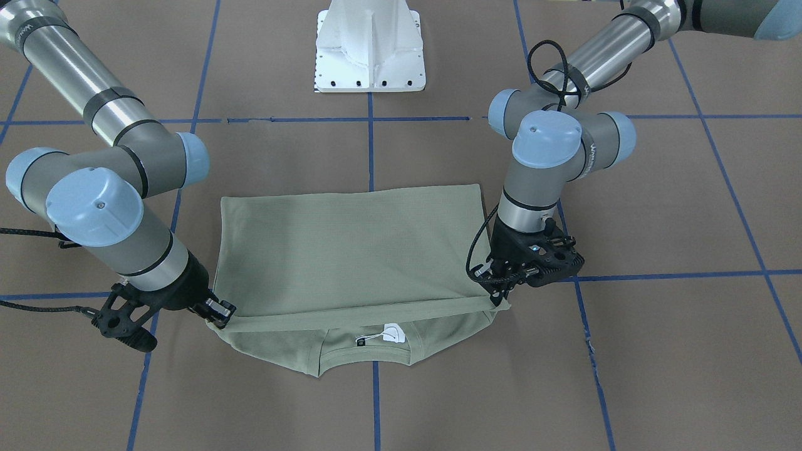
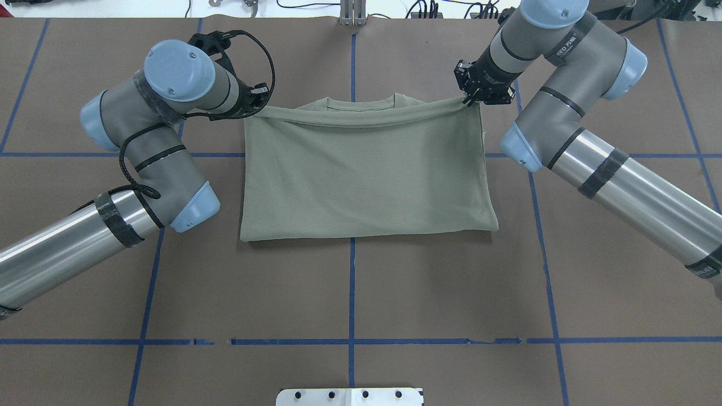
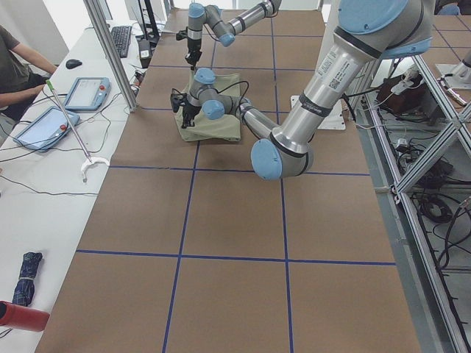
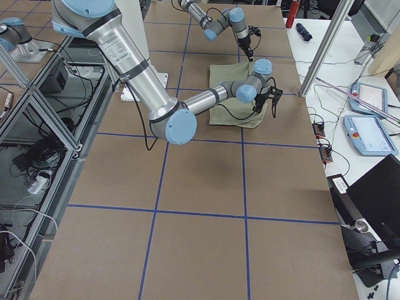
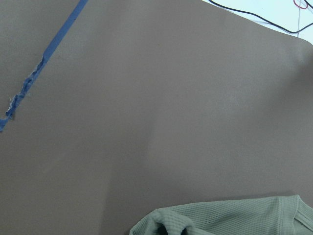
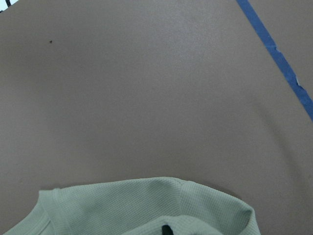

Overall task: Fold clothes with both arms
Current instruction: 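Lower the hem onto the collar edge and open both grippers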

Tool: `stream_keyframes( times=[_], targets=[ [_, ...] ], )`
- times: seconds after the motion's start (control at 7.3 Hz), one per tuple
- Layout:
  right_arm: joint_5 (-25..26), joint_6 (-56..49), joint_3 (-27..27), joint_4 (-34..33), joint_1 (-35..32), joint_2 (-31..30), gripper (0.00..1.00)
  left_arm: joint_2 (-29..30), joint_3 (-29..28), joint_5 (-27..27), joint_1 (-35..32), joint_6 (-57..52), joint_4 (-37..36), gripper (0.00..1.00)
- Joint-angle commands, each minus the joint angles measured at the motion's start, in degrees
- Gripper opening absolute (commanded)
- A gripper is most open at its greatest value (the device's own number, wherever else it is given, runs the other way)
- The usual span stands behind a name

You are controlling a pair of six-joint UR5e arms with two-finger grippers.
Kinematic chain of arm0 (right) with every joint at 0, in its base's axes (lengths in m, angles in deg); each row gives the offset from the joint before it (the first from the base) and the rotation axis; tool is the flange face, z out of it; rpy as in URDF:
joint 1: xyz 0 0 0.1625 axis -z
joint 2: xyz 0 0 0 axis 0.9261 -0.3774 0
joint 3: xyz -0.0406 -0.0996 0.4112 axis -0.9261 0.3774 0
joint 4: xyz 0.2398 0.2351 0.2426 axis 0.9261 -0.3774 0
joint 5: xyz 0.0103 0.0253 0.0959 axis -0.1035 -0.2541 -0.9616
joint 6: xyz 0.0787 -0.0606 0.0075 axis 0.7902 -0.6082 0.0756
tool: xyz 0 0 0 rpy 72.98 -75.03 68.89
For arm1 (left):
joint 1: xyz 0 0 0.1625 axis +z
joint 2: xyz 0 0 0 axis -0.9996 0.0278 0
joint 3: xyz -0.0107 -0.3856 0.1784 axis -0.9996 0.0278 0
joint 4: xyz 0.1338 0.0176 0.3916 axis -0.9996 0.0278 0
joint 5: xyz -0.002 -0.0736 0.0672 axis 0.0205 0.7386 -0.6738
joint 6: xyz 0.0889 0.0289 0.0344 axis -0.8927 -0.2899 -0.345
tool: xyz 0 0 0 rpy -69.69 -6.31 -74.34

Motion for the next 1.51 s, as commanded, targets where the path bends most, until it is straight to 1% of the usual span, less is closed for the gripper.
stream_keyframes(
  times=[0.0, 0.41, 0.55, 0.68, 0.82, 0.96, 1.1, 1.23, 1.37],
  targets=[
    [0.1, -0.06, 0.54, 0.03, -0.02, 0.21, 0.0, 0.06, -0.61, 0.0, -0.11, -0.04, 0.03, 0.0],
    [-0.08, 0.03, 0.37, 0.73, -0.02, 0.56, 0.0, 1.03, -1.31, 0.0, -0.02, 0.05, 0.12, 0.0],
    [-0.08, 0.03, 0.37, 2.65, -0.02, 0.13, 0.0, 1.47, -1.75, 0.0, -0.02, 0.05, 0.12, 0.0],
    [-0.08, 0.03, 0.37, 2.84, 0.07, 0.04, 0.11, 1.47, -1.75, 0.0, 0.07, -0.21, 0.12, 0.02],
    [0.01, 0.03, 0.37, 2.85, 0.16, -0.05, 0.49, 1.47, -1.75, 0.0, 0.07, -0.22, 0.12, 0.63],
    [0.1, 0.03, 0.54, 2.76, 0.16, -0.23, 0.94, 1.38, -1.84, -0.09, 0.15, -0.48, 0.12, 1.0],
    [0.01, -0.06, 0.54, 2.76, 0.07, -0.32, 1.0, 1.56, -1.84, -0.09, 0.16, -0.48, 0.2, 1.0],
    [-0.17, -0.49, 0.45, 2.85, -0.02, -0.32, 1.0, 1.64, -1.75, 0.0, 0.16, -0.57, 0.21, 1.0],
    [-0.34, -0.5, -0.33, 4.76, -0.02, -1.62, 1.0, 1.56, -1.67, -0.09, 0.16, -0.57, 0.38, 1.0]
  ],
)
